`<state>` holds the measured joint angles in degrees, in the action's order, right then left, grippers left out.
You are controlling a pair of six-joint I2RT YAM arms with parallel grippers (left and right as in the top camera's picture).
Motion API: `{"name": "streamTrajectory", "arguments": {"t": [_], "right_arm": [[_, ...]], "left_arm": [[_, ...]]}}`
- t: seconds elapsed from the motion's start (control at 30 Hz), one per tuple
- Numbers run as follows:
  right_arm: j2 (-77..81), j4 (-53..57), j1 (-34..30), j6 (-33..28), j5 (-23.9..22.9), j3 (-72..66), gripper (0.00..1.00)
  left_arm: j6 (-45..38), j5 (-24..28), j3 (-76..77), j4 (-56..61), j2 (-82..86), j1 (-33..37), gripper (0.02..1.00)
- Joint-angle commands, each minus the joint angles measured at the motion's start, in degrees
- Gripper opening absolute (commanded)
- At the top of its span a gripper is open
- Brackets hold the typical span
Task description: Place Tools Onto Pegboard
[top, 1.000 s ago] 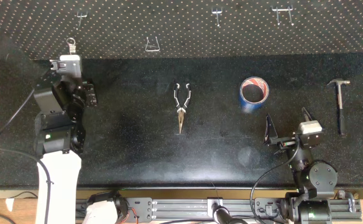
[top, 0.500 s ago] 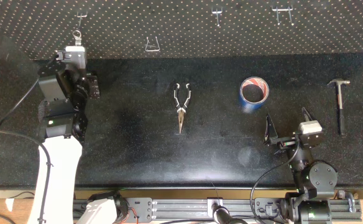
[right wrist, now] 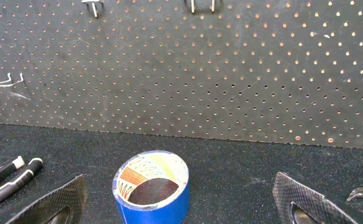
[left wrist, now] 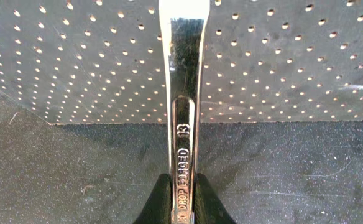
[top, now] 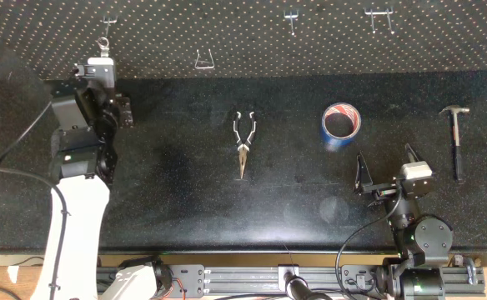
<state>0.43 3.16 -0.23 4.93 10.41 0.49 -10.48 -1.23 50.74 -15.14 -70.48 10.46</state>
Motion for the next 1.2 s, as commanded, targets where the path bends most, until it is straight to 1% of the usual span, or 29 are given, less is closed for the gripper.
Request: {"name": "streamTrajectory", "arguments": {"t": [0.03,0.07,0.67,1.13,1.17,1.2], "right_arm": [[-0.4,0.3,0.4,0.8,-0.3,-0.2,0.978],[-0.4,0.3,0.4,0.8,-0.3,-0.2,0.978],[-0.4,0.3,0.4,0.8,-0.3,-0.2,0.978],[-0.4,0.3,0.4,0.8,-0.3,-0.2,0.978],[-0.4,0.3,0.4,0.8,-0.3,-0.2,0.978],[-0.4,0.3,0.4,0.8,-0.3,-0.2,0.978]], "left_arm": [[-0.7,-0.8,2.6,0.8,-0.4,0.0,0.029],[-0.7,-1.4,2.6,0.8,-0.4,0.0,0.029],[-1.0,-1.4,2.8,2.0,-3.6,0.1,0.029],[-2.0,-1.5,9.1,3.8,-12.0,0.1,0.031],[-2.0,-1.3,9.1,3.6,-12.0,0.1,0.045],[-2.0,-1.3,9.1,3.3,-12.0,0.1,0.169]]}}
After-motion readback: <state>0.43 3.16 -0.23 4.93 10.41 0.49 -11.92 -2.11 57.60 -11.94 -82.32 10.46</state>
